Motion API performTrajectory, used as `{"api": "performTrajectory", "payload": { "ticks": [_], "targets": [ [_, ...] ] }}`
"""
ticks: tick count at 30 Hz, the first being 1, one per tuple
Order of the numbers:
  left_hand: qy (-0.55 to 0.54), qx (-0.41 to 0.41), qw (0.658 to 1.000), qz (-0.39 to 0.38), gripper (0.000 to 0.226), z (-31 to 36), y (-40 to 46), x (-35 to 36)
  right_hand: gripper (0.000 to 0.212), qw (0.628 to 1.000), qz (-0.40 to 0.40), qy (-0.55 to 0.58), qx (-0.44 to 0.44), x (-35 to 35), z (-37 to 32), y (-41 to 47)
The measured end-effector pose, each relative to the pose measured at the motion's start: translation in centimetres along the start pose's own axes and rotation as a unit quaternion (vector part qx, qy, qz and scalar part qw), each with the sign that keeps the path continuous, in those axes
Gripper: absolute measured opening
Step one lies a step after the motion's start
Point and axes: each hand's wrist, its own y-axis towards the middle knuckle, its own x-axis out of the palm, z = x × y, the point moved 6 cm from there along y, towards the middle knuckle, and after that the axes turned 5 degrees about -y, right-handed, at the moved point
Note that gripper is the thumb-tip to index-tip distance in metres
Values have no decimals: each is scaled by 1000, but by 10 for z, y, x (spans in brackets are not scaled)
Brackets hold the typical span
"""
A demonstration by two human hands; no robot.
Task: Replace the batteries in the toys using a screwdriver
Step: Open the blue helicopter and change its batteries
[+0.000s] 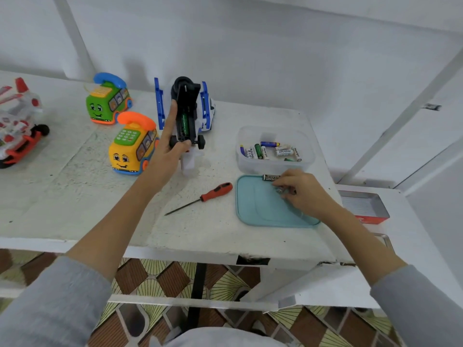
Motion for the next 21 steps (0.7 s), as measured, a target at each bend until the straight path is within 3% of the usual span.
{"api": "performTrajectory", "payload": {
  "ticks": [13,16,21],
  "targets": [
    [30,4,1000,7,72,6,-4,2,15,996,56,-8,-70,0,-18,13],
    [36,-1,999,16,73,5,-5,2,9,991,68,111,14,-12,-26,21],
    [28,-7,999,34,73,1,-4,-2,18,943,111,311,42,-41,-64,43]
  ]
}}
